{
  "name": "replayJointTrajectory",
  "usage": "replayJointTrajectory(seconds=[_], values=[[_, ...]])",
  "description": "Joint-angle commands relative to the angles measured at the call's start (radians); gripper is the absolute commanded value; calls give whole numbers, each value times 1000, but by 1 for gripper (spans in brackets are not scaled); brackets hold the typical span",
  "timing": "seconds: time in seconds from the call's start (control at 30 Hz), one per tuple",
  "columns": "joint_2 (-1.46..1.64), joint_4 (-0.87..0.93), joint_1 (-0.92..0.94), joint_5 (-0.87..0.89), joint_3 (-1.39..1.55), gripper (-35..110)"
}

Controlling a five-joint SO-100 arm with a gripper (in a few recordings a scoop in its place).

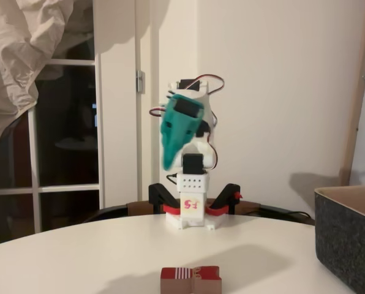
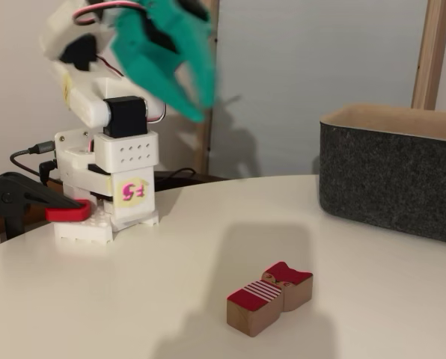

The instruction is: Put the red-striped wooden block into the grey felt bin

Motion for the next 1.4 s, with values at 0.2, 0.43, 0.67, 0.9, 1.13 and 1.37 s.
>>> replayJointTrajectory(seconds=[0.2, 0.43, 0.67, 0.9, 1.13, 1.37], values=[[-253, 173, -48, -285, -150, 24], [-411, 388, -52, -430, -218, 30], [-502, 486, -80, -594, -219, 36], [-583, 488, -109, -629, -218, 38], [-629, 477, -149, -664, -219, 39], [-726, 331, -149, -607, -221, 37]])
